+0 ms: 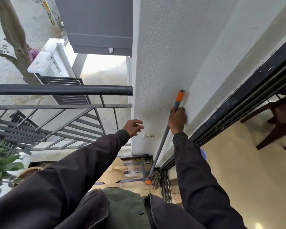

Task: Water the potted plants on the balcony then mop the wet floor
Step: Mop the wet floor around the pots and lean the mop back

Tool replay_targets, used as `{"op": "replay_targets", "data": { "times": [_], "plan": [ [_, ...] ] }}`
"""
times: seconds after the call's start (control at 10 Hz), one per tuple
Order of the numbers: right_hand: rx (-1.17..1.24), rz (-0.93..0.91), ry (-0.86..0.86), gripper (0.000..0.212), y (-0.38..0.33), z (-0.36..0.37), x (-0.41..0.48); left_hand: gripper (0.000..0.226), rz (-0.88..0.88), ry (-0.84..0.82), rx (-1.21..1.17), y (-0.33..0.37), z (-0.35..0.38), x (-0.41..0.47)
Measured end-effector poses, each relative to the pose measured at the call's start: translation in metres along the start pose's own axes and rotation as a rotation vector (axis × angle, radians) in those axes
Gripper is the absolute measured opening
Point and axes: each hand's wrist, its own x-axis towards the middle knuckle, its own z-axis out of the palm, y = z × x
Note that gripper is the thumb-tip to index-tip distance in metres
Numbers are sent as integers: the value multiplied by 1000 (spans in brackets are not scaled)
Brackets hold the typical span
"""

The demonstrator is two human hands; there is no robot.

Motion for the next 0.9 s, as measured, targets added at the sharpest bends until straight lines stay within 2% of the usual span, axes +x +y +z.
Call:
{"op": "replay_targets", "data": {
  "times": [0.2,0.6,0.8,0.9],
  "plan": [
    [5,-54,-15,34,-6,-6,1,32,19,-9,9,6,5,-4],
    [-36,-16,-34,38,-18,-13,3,33,35,19,7,9,3,-11],
    [-216,59,-208,49,-30,-35,-34,30,102,102,82,9,-8,-20],
    [-257,33,-271,45,-42,-40,-57,29,167,168,164,8,-18,-24]
  ]
}}
